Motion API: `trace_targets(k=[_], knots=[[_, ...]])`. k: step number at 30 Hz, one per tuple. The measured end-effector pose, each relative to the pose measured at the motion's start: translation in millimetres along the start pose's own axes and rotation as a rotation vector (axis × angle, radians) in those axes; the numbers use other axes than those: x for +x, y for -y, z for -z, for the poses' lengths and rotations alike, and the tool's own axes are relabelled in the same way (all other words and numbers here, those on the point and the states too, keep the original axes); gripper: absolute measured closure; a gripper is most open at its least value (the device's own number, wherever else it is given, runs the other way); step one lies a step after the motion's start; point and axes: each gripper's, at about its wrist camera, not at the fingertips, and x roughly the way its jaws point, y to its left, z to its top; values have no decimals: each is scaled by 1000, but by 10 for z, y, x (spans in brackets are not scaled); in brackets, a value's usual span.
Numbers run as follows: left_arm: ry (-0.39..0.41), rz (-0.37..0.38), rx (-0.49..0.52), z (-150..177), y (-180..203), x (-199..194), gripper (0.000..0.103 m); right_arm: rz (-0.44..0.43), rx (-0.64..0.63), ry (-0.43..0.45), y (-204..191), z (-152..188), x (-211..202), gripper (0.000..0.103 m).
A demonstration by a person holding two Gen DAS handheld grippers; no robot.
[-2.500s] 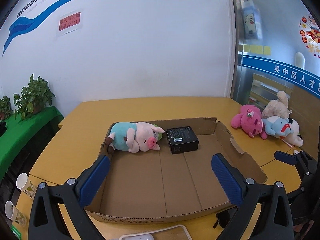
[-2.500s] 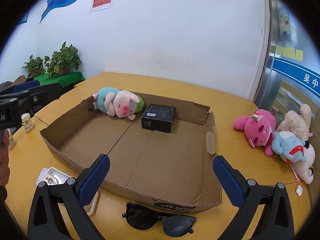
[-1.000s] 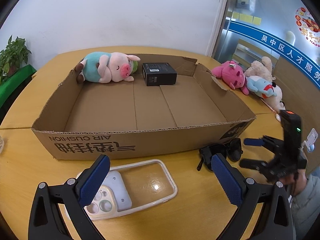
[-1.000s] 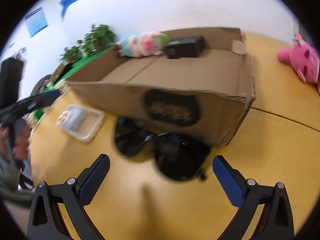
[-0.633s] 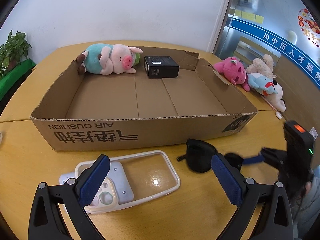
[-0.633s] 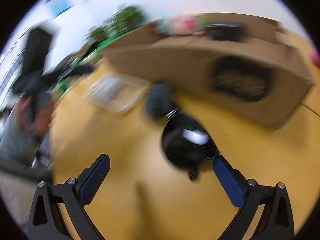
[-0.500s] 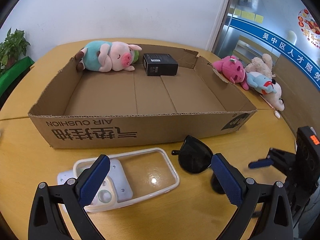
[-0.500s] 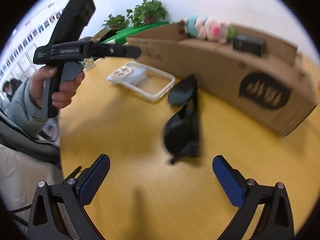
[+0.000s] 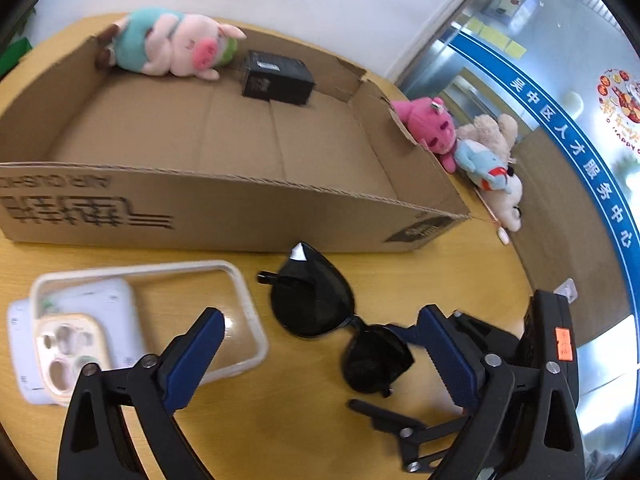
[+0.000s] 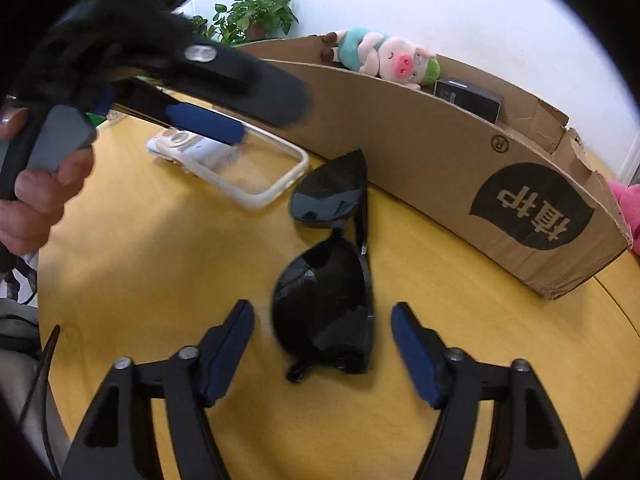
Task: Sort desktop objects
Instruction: 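Move both grippers down to the black sunglasses on the table, then close the left gripper on the sunglasses while the right gripper grips a lens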
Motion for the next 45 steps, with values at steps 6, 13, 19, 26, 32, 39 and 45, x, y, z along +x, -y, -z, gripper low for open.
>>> trace_targets(k=[6, 13, 19, 26, 32, 39, 45], knots=[[-102, 57, -5, 21, 130, 322, 38, 54, 82, -1, -31, 21, -6, 51], [-122, 6, 47, 81, 334, 469, 72, 59, 201, 41, -24, 89, -114, 63], [-138, 3, 13, 102, 303, 429, 86, 47, 242, 56, 18, 78, -120, 66], [-178, -76, -28, 175, 232, 402, 72, 57, 277, 60, -53, 145, -181, 70], [-190, 35, -20, 126, 257, 489, 73, 48, 260, 64, -139, 152, -198, 74], [-169, 50, 32, 100, 349, 418, 101, 27, 249, 86, -175, 132, -249, 81], [-170, 45, 28, 105, 352, 395, 103, 14, 252, 85, -189, 123, -255, 81]])
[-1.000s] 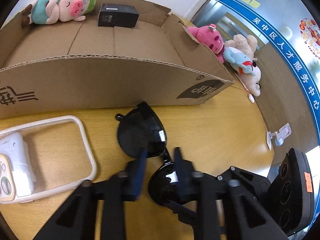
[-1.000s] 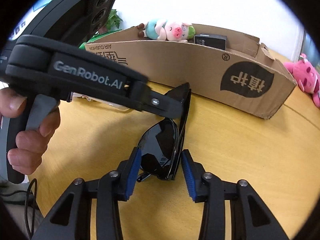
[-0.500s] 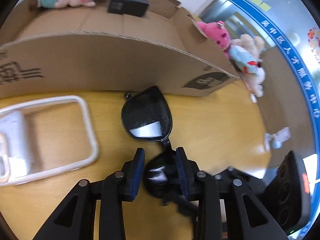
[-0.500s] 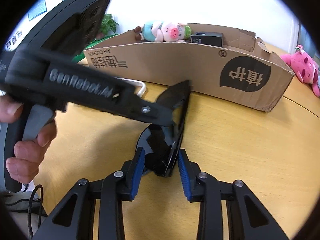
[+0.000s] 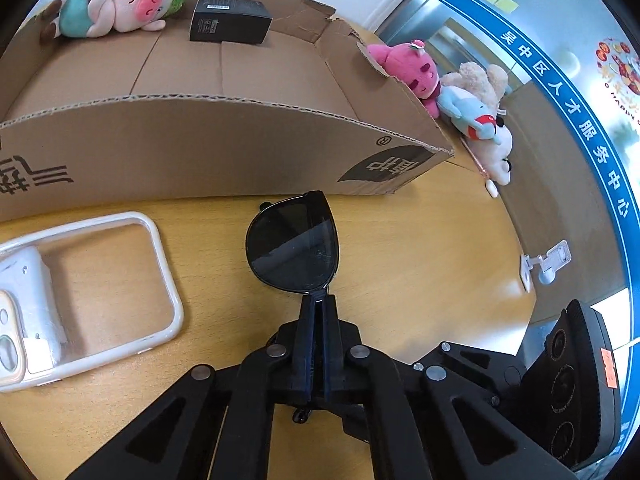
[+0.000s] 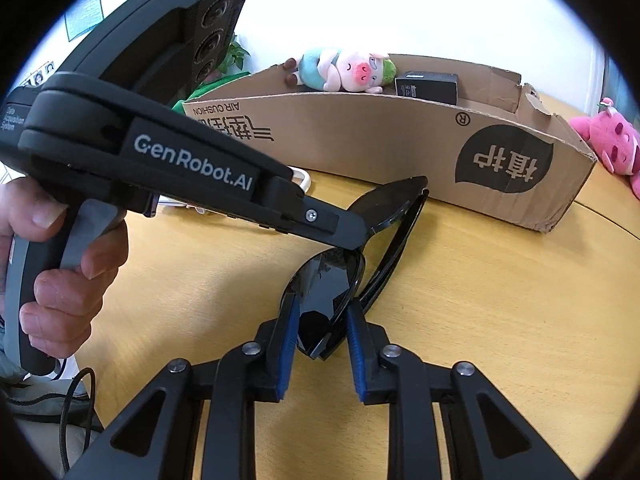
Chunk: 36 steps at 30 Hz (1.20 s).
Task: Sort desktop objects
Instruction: 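Close the left gripper on the sunglasses while the right gripper grips a lens, then lift the sunglasses with both grippers and carry them over the cardboard box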
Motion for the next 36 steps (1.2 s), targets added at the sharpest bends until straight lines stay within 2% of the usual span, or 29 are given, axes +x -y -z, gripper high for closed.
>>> trace_targets(k=[4, 11, 14, 18, 19, 20, 21, 22, 23, 24, 25, 28, 32, 33, 35, 36], knots=[[44, -10, 32, -3, 111, -105, 103, -6, -11, 18, -35, -25, -58, 87], [159, -35, 119, -91, 388, -543, 103, -5, -63, 65, -157, -225, -197, 96], [172, -48, 101, -106, 320, -631, 103, -2, -46, 55, -121, -302, -163, 96], [155, -51, 5, -29, 32, -626, 101, -25, 15, 8, -1, -229, -69, 95], [142, -43, -15, 2, -42, -613, 100, -40, 33, 9, 34, -204, -77, 87], [133, -45, -37, 40, -114, -600, 94, -66, 55, 8, 66, -190, -88, 66], [124, -48, -50, 63, -163, -583, 82, -78, 66, 8, 87, -184, -92, 51], [110, -50, -61, 95, -210, -558, 75, -76, 73, 8, 90, -184, -89, 25], [99, -55, -75, 121, -259, -527, 61, -64, 81, 10, 101, -190, -77, 20], [87, -58, -87, 137, -298, -493, 51, -58, 83, 4, 105, -197, -46, 20], [72, -50, -97, 148, -329, -448, 49, -61, 86, -12, 101, -203, -5, 20], [21, 8, -106, 135, -365, -271, 49, -74, 76, -82, 36, -201, 190, 19], [-23, 51, -97, 66, -344, -19, 49, -2, -23, -84, -136, -209, 282, 23], [-16, 57, -86, 58, -325, -4, 50, 20, -39, -82, -154, -203, 293, 26], [-24, 68, -70, 39, -277, 47, 54, 72, -78, -72, -194, -184, 298, 50], [-37, 77, -72, 43, -268, 85, 66, 69, -77, -68, -194, -182, 292, 50]])
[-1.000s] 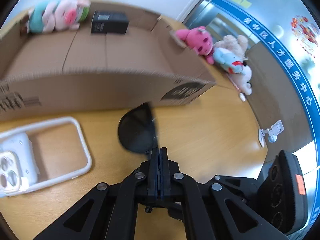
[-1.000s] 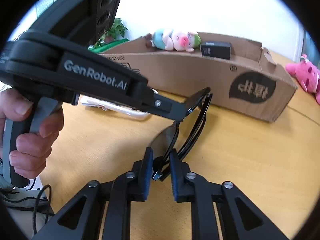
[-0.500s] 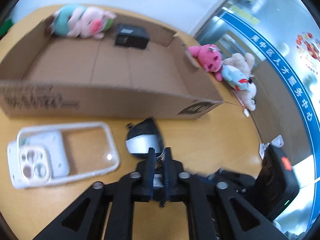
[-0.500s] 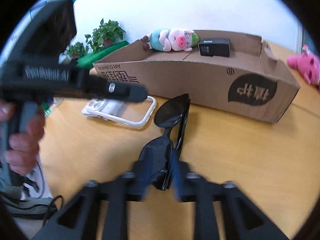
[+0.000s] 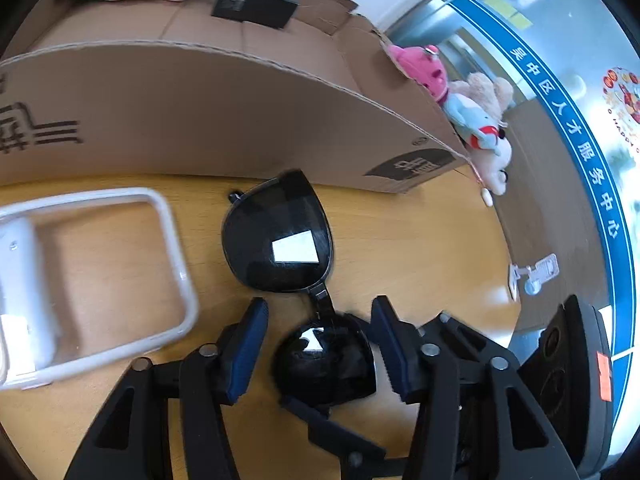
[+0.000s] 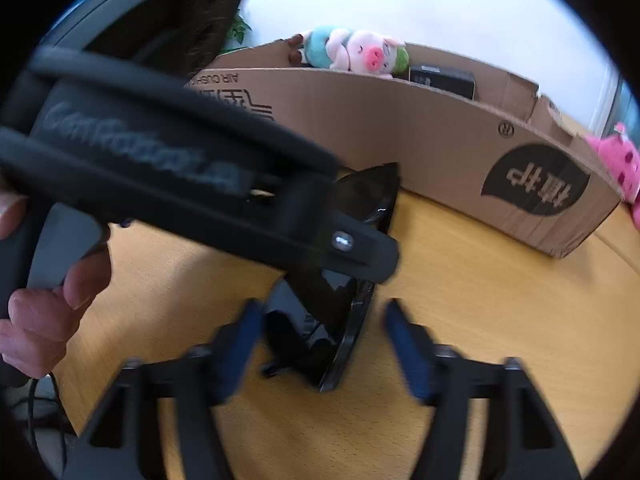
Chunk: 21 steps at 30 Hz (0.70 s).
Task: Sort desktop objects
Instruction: 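Lift the sunglasses with both grippers and carry them over the cardboard box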
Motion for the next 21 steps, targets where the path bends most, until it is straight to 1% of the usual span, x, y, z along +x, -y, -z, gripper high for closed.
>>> trace_targets(k=[4, 7, 9, 10, 11, 12, 13, 15, 19, 21], knots=[[11, -17, 15, 24, 48, 9, 71, -7, 16, 11, 8, 22, -2, 51], [32, -25, 31, 43, 118, -49, 77, -33, 46, 28, 55, 50, -33, 52], [52, -16, 42, 39, 171, -123, 85, -37, 55, 48, 68, 32, -73, 52], [60, -15, 52, 33, 211, -165, 85, -40, 59, 61, 70, 21, -103, 53], [74, -53, 74, 30, 263, -208, 86, -37, 53, 79, 68, -7, -146, 71], [87, -92, 94, 25, 300, -241, 85, -28, 52, 91, 53, -53, -176, 77], [98, -86, 95, 16, 315, -286, 85, -32, 57, 110, 56, -84, -227, 79], [114, -63, 83, -9, 320, -363, 85, -35, 63, 142, 88, -162, -314, 82], [162, -83, 112, -87, 434, -533, 85, -26, 45, 185, 85, -332, -416, 83], [186, -80, 117, -149, 459, -642, 85, -20, 35, 208, 87, -427, -462, 83]])
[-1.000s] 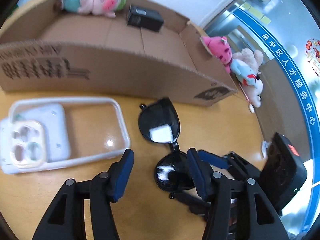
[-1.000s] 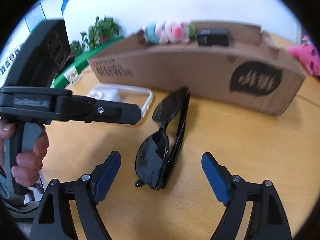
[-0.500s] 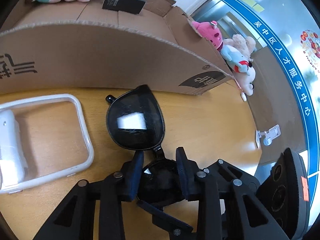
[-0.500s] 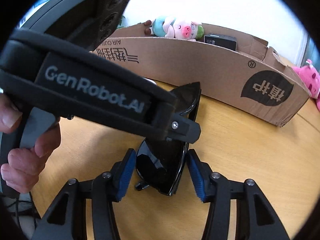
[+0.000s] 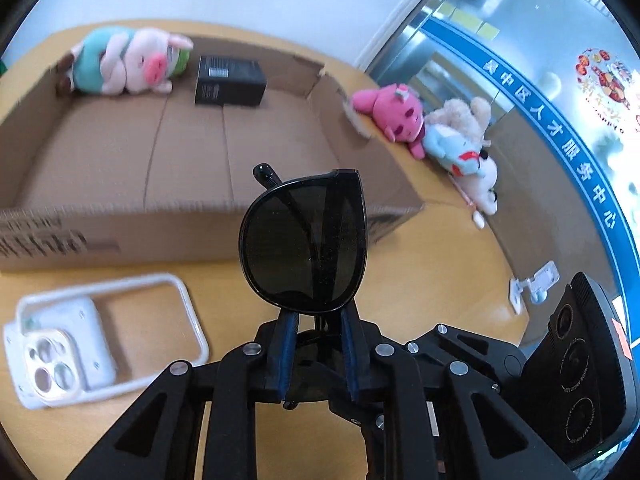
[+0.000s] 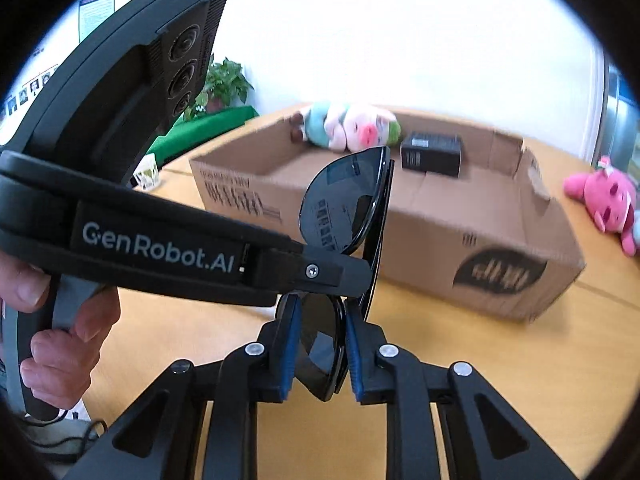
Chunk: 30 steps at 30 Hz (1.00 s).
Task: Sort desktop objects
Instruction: 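Lift the sunglasses with both grippers and carry them over the cardboard box, then lower the sunglasses into the box and open both grippers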
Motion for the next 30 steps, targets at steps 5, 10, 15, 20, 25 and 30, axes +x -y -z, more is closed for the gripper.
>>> trace_targets(k=[5, 10, 15, 20, 25, 30], knots=[[79, -20, 40, -301, 82, -264, 85, 16, -46, 67, -24, -317, -74, 83], [153, -30, 80, -746, 129, -523, 85, 26, -99, 139, 30, -826, -101, 83], [180, -38, 91, -1232, 34, -671, 85, -8, -103, 161, 153, -1300, 14, 83], [152, -43, 73, -1683, -201, -616, 85, -77, -57, 140, 353, -1697, 334, 84], [78, -30, 68, -2051, -321, -232, 85, -98, 26, 82, 721, -1863, 673, 84], [-31, 31, 62, -2368, -310, 430, 85, -84, 144, -9, 1340, -1836, 941, 85]])
